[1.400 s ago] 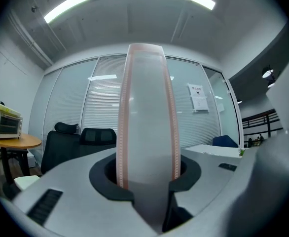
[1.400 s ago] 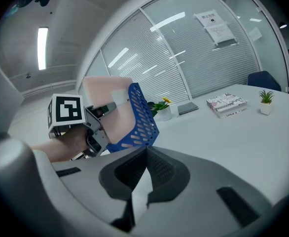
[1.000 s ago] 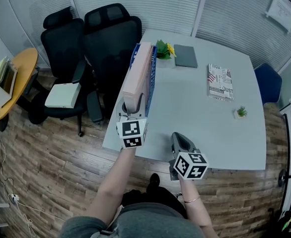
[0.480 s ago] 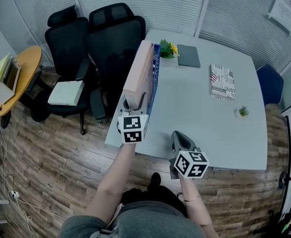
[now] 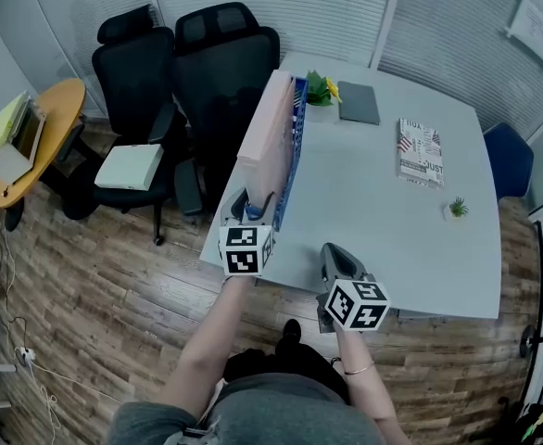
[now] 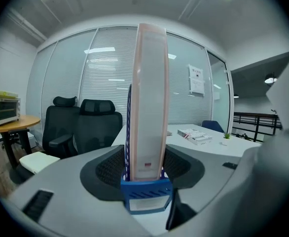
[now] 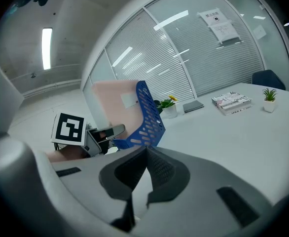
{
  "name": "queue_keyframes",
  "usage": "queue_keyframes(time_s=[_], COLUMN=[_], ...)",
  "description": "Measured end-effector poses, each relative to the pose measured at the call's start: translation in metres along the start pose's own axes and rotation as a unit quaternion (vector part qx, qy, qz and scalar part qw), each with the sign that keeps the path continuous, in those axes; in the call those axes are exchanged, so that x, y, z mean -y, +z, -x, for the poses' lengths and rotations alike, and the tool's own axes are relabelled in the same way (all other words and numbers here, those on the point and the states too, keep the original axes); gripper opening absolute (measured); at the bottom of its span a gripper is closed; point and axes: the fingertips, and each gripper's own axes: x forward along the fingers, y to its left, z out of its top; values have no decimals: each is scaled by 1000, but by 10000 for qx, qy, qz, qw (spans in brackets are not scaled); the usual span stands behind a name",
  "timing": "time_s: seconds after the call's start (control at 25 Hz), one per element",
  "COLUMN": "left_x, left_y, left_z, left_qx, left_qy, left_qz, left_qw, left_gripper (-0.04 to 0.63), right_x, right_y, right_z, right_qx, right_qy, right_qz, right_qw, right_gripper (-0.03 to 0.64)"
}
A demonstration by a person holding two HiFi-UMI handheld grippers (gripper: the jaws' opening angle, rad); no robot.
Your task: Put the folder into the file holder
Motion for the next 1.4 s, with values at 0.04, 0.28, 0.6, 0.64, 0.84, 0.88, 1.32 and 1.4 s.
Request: queue_keyframes(time_s=[0.04, 0.28, 0.6, 0.64, 0.84, 0.88, 1.32, 1.4], left_x=[1, 10, 9, 9, 7, 7, 5, 4], left_y=[-5, -24, -43, -45, -53, -54, -65, -63], left_z=[3, 25, 49, 52, 69, 72, 99, 102], left_qx=[-51, -166, -412, -420, -503, -515, -544, -505], left_qy=[-33, -262, -352, -356, -446, -465, -501, -481], left_qz=[35, 155, 235, 267, 524, 556, 632, 612], left_qw=[10000, 9994, 9983, 9981, 9964, 9960, 9953, 9957], left_gripper=[222, 222, 221, 220, 180, 161, 46, 37], right_x=[-1, -6, -13, -15, -22, -23, -26, -27], right_y=[-1, -3, -5, -5, -6, -6, -8, -8], right_z=[0, 1, 0, 0, 3, 3, 9, 9], right_qx=[-9, -36, -70, -77, -86, -83, -90, -76], right_qy=[10, 79, 106, 110, 158, 166, 180, 200], right_qz=[5, 55, 165, 191, 319, 350, 547, 593], right_qw=[10000, 9999, 9998, 9997, 9993, 9992, 9983, 9980], right_gripper=[6, 6, 6, 6, 6, 6, 6, 5])
